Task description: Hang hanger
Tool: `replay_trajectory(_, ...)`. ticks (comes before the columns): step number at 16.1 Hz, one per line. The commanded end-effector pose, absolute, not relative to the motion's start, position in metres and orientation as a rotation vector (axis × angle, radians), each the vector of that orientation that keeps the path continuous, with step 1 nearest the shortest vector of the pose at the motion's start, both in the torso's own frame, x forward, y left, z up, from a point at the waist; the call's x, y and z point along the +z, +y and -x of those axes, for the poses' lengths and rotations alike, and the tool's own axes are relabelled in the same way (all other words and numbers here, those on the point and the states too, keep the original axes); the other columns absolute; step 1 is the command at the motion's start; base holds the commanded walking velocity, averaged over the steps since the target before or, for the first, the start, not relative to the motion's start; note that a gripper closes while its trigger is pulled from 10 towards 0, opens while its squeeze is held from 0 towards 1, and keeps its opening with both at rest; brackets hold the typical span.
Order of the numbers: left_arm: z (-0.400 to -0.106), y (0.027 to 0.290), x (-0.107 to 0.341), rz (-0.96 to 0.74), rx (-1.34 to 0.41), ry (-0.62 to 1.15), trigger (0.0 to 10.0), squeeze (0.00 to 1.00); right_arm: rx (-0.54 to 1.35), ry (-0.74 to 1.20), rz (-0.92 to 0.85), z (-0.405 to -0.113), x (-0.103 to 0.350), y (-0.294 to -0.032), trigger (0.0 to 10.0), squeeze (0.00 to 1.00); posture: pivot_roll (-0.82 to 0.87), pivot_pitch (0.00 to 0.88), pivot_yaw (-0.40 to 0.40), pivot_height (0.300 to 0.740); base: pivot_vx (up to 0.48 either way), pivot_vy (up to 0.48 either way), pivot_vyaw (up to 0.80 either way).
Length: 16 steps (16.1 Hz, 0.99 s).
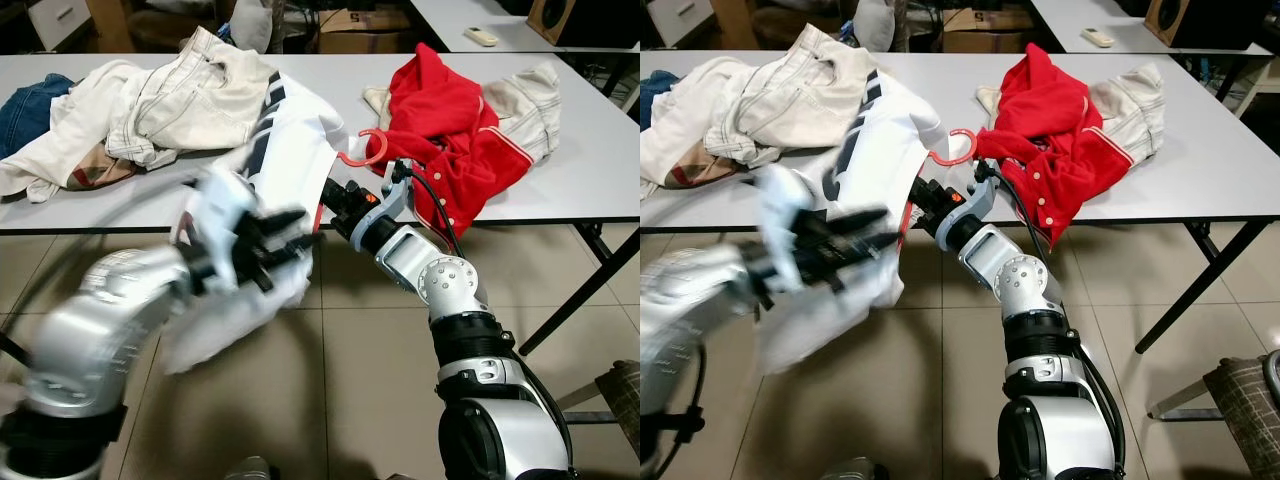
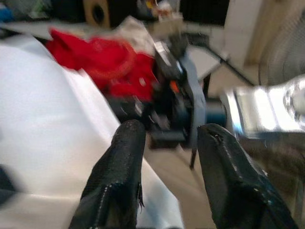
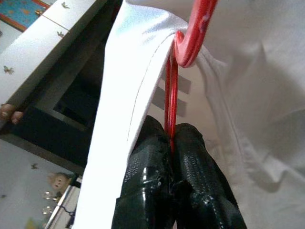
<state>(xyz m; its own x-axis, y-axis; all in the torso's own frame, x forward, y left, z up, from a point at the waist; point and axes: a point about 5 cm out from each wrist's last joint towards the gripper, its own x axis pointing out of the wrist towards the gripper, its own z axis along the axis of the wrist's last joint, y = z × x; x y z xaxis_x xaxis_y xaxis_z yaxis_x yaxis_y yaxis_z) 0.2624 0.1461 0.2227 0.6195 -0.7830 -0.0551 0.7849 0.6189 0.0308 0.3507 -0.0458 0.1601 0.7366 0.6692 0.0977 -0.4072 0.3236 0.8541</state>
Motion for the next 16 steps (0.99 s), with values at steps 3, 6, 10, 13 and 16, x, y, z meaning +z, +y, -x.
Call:
replay_trajectory(3, -0.271, 0.196, 0.243, 0.098, -0.65, -0.1, 10.0, 1.0, 0.827, 0.242, -1.014, -0.338, 0.165, -0.045, 10.0, 0.0, 0.07, 0.0, 0.016, 0.74, 0.0, 0.0, 0.4)
replay_trajectory(6, -0.278, 0.236, 0.236, 0.085, -0.352, -0.092, 10.0, 1.0, 0.887, 0.206, -1.012, -0.33, 0.169, -0.049, 10.0, 0.0, 0.07, 0.0, 0.022, 0.74, 0.0, 0.0, 0.8)
replay_trajectory(10, -0.269, 0.231, 0.183, -0.08, -0.247, 0.097, 10.0, 1.0, 0.964, 0.229, -0.893, -0.315, 0.166, -0.05, 10.0, 0.0, 0.06, 0.0, 0.016, 0.74, 0.0, 0.0, 0.78)
replay_trajectory(13, -0.263, 0.215, 0.165, -0.041, -0.247, 0.107, 10.0, 1.0, 0.941, 0.231, -0.828, -0.312, 0.162, -0.058, 10.0, 0.0, 0.06, 0.0, -0.002, 0.74, 0.0, 0.0, 0.78)
replay_trajectory(16, -0.255, 0.209, 0.151, -0.049, -0.232, 0.122, 10.0, 1.0, 0.808, 0.281, -0.627, -0.313, 0.144, -0.065, 10.0, 0.0, 0.05, 0.0, -0.009, 0.74, 0.0, 0.0, 0.79)
